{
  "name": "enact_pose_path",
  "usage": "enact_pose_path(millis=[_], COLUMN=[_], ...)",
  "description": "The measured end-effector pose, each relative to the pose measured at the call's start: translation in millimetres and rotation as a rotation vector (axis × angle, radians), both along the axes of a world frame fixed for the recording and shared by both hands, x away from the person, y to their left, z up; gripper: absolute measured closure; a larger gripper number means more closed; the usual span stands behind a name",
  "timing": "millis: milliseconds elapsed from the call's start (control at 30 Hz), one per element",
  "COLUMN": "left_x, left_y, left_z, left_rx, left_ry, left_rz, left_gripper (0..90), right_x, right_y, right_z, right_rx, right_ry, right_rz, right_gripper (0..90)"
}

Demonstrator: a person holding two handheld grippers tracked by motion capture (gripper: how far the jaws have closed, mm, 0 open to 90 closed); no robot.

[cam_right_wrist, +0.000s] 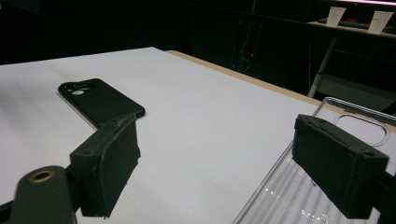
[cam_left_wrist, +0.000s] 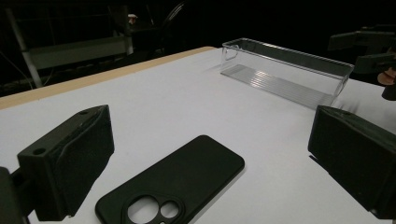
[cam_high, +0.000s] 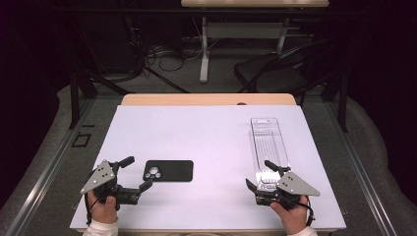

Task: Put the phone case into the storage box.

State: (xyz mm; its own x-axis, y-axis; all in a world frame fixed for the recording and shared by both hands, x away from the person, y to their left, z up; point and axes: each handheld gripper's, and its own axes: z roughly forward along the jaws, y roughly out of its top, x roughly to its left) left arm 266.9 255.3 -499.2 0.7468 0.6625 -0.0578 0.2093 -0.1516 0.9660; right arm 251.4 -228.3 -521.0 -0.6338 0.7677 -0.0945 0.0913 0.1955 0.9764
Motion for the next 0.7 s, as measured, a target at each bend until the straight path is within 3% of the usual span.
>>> enact_pose_path(millis=[300, 467, 567, 700], left_x=[-0.3, 1.2, 3.7, 5.6], left_y=[0.4, -0.6, -4.6, -7.8], left_z=[1.3, -1.1, -2.9, -4.8], left_rx=[-0.011, -0.019, 0.006, 0.036], left_ry=[0.017, 0.085, 0.134, 0.158], left_rz=[0.007, 0.015, 0.027, 0.039], left_gripper=[0.5, 0.4, 0.4, 0.5], right_x=[-1.4, -1.6, -2.0, -0.4], right_y=[-0.3, 0.6, 0.7, 0.9], right_z=[-1.8, -0.1, -0.3, -0.7], right_rx=[0.011, 0.018, 0.012, 0.007], right_ry=[0.009, 0.001, -0.003, 0.000], right_rz=[-0.001, -0.002, 0.000, 0.003], right_gripper=[13.8, 13.7, 13.7, 13.7])
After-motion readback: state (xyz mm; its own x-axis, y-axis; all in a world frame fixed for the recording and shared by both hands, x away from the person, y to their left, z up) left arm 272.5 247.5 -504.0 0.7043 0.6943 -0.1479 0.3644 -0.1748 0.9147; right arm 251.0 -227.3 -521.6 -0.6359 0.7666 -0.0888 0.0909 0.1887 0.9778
